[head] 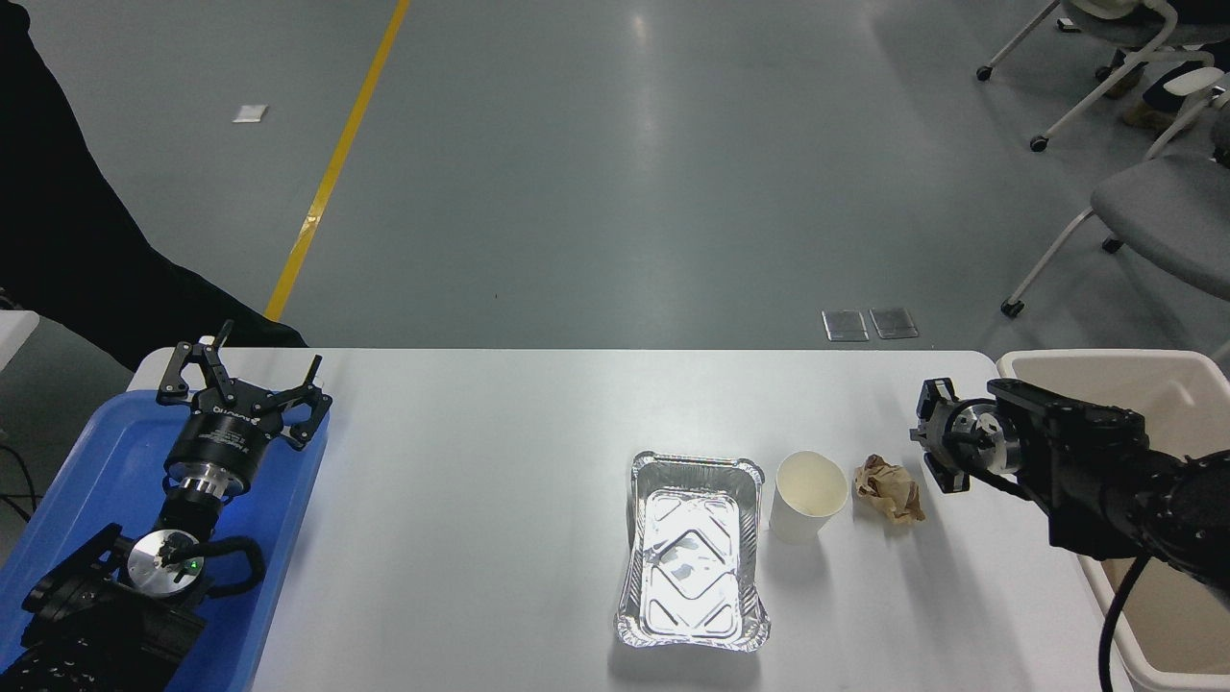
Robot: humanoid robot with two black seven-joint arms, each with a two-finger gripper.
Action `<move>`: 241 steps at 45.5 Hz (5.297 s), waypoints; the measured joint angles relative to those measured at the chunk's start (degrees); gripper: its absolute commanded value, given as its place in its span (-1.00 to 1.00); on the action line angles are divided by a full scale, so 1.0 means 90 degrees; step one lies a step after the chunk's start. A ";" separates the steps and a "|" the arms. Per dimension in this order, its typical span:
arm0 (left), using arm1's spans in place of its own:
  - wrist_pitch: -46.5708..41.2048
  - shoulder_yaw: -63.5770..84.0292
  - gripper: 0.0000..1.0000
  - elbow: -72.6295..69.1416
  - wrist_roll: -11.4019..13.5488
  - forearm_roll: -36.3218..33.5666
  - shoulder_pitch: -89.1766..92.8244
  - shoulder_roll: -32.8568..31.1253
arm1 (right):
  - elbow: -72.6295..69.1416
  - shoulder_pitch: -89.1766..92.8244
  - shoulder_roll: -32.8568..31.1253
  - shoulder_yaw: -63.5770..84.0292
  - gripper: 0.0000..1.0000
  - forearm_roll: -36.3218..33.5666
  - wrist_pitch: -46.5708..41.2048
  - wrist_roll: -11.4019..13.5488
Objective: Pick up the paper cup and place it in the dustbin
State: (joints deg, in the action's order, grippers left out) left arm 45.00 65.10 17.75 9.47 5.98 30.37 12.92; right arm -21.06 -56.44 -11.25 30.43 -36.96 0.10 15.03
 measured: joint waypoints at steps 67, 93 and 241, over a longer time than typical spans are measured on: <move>0.0000 -0.0017 0.99 0.0000 -0.0007 0.0000 0.0005 0.0000 | -0.7142 -0.7786 -0.1772 0.4220 -1.00 0.3681 -0.3229 -0.0115; 0.0000 -0.0008 0.99 0.0000 -0.0007 0.0000 0.0005 0.0000 | -0.7662 -0.9578 -0.1591 0.4120 1.00 0.3693 -0.3894 -0.0119; 0.0000 -0.0036 0.99 0.0010 -0.0027 -0.0010 0.0024 0.0000 | -0.4365 -0.3315 0.0893 0.3434 -1.00 0.3057 -0.1390 -0.0049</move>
State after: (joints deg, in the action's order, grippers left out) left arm 45.00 64.78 17.84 9.22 5.89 30.58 12.92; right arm -60.34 -86.27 -3.22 61.33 -9.44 -12.41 14.59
